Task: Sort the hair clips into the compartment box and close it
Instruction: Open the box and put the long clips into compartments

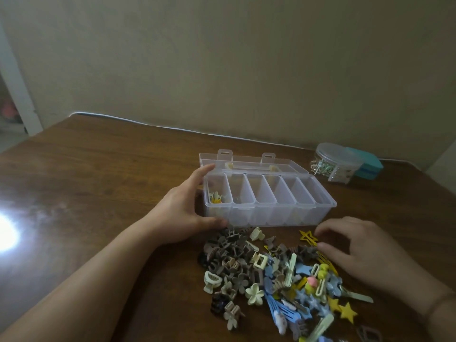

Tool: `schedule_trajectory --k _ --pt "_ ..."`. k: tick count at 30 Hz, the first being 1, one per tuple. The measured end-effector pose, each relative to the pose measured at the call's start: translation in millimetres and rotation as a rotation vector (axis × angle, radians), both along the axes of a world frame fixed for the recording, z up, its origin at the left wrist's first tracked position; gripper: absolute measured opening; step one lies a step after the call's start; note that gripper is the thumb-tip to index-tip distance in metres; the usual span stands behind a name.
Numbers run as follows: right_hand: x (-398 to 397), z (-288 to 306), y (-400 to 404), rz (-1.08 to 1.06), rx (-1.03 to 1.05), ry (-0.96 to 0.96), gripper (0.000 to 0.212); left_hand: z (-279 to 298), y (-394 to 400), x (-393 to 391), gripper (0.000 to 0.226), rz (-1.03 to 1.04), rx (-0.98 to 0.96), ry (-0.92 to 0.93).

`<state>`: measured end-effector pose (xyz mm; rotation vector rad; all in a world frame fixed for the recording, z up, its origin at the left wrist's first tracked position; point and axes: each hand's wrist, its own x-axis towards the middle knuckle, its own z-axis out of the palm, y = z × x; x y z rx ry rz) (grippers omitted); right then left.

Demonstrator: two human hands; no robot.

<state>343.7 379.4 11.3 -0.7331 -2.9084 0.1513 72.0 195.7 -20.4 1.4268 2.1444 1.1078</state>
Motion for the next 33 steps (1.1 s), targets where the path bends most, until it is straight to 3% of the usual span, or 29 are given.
schedule_trajectory --k 8,14,21,24,29,33 --pt "-3 7 -2 0.007 -0.058 0.108 0.039 -3 0 -3 0.112 -0.005 0.008 -0.013" --pt "-52 40 -35 0.196 -0.122 0.452 0.016 -4 2 -4 0.112 -0.007 0.013 0.000" --pt "-146 22 -51 0.191 -0.267 0.650 0.012 -6 0 -4 0.110 0.001 0.034 0.002" --pt "-158 16 -52 0.173 -0.237 0.601 0.014 -8 0 -5 0.109 0.008 0.049 0.011" --pt "-116 36 -33 0.132 -0.099 0.698 0.012 -8 1 -6 0.113 0.004 0.016 0.018" --pt "-27 37 8 -0.033 -0.110 0.537 0.012 -9 0 -7 0.116 -0.025 0.000 0.044"
